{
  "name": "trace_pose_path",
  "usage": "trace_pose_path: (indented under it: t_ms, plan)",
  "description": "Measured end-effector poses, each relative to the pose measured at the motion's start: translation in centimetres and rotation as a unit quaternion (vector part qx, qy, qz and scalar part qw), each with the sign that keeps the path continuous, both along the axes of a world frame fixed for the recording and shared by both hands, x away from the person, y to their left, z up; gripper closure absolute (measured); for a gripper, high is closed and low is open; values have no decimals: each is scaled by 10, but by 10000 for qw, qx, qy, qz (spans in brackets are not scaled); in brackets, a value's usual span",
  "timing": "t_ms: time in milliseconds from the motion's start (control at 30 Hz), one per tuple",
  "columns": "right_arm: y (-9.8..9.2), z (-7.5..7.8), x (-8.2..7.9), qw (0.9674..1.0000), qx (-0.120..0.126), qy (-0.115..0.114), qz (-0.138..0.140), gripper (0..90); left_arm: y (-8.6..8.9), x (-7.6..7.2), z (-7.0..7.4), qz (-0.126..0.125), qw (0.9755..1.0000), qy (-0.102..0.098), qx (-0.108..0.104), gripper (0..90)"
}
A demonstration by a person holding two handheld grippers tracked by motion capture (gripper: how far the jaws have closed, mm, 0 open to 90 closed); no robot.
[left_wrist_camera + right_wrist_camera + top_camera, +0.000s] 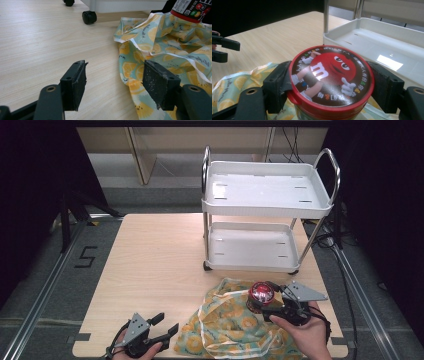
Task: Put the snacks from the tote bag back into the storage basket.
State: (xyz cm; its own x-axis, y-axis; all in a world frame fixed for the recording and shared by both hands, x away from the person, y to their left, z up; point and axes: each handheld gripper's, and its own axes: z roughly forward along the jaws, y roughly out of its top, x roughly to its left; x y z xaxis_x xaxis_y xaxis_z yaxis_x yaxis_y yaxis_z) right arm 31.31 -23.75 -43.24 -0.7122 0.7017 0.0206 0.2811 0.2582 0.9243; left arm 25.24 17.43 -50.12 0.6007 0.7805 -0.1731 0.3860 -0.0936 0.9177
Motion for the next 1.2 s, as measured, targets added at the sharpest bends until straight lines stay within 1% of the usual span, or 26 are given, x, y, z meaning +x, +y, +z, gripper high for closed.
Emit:
trace_pose_path:
  t_ms: [33,100,167,233,267,300,333,400,433,500,533,600,667,700,767,800,833,867,900,933,967,1000,1033,1133,1167,1200]
  plan:
    - [0,0,-1,10000,17,71,-20,267,0,0,0,4,10000,-2,-9,351]
    - [0,1,1,10000,10,36,20,267,-1,-1,0,32,10000,30,-37,351]
    - [1,2,-1,9998,52,205,-8,267,-1,-1,0,43,10000,32,-37,351]
    - [1,2,-1,9998,63,213,-24,267,-1,-1,0,41,10000,26,-36,351]
    - [1,2,-1,9998,44,191,-20,267,-1,-1,0,44,10000,25,-43,351]
    - [1,3,2,10000,14,38,5,267,0,0,0,11,10000,-10,-14,351]
    - [2,3,1,9999,89,116,18,267,0,0,0,11,10000,-10,-14,351]
    - [2,2,2,9999,140,98,14,267,0,0,0,4,10000,-27,-1,351]
    - [2,4,3,10000,47,31,13,267,0,0,0,3,10000,-33,4,351]
    - [2,4,3,10000,17,21,6,267,0,0,0,3,10000,-36,5,350]
    - [3,5,4,10000,44,54,71,267,2,1,1,-44,9997,-143,171,351]
    - [4,5,3,9999,99,86,69,267,3,2,2,-68,9995,-188,228,351]
    - [3,6,5,9999,50,-124,8,267,3,2,2,-74,9995,-206,207,351]
    - [4,7,3,9999,117,12,-54,267,3,3,2,-80,9995,-225,219,351]
    - [3,8,4,10000,64,-48,-17,267,3,3,2,-83,9994,-230,236,351]
    - [4,10,4,10000,86,38,-23,267,3,2,2,-74,9995,-204,223,351]
    - [4,11,6,9999,104,-6,14,267,2,2,2,-43,9996,-173,200,351]
    - [6,12,5,9998,159,31,-87,267,1,1,1,-24,9998,-147,148,351]
    - [5,12,7,9999,90,-74,-34,267,1,1,1,-24,9998,-147,148,351]
    - [6,14,6,9999,121,7,-30,267,-1,-1,1,60,10000,-30,44,351]
    - [6,14,6,9999,121,7,-30,267,-1,-1,1,60,10000,-30,44,351]
    - [6,14,9,9999,93,-89,-5,267,-1,-1,0,75,10000,11,-41,351]
    - [7,14,10,9999,114,-77,-14,267,0,0,2,20,9999,-87,119,351]
    - [8,15,12,9999,104,-35,7,267,2,2,2,-57,9996,-211,163,351]
    - [8,15,14,9999,75,-151,26,267,2,2,2,-42,9997,-200,158,350]
    - [10,15,13,9999,134,-66,4,267,2,2,2,-42,9997,-200,158,351]
